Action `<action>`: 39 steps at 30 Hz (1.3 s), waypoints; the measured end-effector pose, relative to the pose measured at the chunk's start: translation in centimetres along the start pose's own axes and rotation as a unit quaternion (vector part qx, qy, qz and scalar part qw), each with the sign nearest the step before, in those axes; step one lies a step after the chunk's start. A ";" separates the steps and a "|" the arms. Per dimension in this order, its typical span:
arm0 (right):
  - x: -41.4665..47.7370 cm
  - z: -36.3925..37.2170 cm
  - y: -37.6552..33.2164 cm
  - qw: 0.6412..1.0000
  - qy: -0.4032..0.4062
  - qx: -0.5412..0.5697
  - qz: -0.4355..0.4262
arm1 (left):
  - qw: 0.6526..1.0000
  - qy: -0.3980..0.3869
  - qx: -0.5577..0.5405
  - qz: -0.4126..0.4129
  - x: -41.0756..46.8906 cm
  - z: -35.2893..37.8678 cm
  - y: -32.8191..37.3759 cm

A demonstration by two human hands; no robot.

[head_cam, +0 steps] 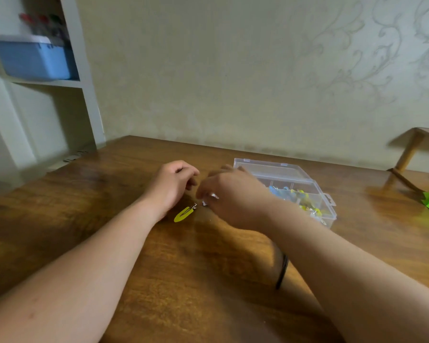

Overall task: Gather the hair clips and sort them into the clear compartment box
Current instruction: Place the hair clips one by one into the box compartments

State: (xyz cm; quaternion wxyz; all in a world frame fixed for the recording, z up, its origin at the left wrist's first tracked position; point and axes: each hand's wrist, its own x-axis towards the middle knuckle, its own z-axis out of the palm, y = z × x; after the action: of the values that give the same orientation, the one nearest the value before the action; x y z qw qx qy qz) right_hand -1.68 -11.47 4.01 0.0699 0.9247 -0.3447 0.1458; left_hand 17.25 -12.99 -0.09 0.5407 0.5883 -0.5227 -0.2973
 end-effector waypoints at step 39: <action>-3.0 -1.8 7.3 0.897 0.101 0.290 0.317 | 0.999 0.002 0.044 0.003 -0.9 -0.2 0.5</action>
State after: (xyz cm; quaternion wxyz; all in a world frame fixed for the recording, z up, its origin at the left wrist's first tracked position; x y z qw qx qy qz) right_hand -9.04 -14.69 5.00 -0.2165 0.7261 -0.5531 0.3466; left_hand 17.06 -11.99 0.26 0.5167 0.6103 -0.5359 -0.2708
